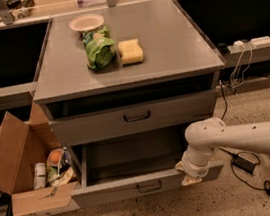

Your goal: Open middle drawer

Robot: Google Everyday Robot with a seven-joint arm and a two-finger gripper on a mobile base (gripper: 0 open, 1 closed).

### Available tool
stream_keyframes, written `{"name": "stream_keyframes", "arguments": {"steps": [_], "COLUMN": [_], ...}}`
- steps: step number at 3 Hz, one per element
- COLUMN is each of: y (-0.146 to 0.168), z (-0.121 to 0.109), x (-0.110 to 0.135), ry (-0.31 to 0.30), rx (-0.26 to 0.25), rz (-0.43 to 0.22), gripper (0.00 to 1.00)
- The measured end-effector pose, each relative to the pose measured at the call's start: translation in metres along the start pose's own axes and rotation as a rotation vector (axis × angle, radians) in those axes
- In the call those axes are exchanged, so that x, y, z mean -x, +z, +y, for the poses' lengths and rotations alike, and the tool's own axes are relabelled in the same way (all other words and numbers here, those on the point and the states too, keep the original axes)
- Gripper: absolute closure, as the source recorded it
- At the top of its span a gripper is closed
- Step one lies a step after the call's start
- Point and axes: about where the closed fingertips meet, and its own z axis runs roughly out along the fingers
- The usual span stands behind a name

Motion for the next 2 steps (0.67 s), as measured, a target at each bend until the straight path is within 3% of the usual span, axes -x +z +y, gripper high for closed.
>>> {"name": "stream_keyframes", "arguments": {"steps": [1,2], "y": [-0.0028,-0.0063], "z": [-0.0029,-0.0038], "x": [0.0003,0.0010], "ry": [0.000,0.000], "rx": [0.000,0.000], "rz": [0.000,0.000], "gripper": [1.00,1.00]}}
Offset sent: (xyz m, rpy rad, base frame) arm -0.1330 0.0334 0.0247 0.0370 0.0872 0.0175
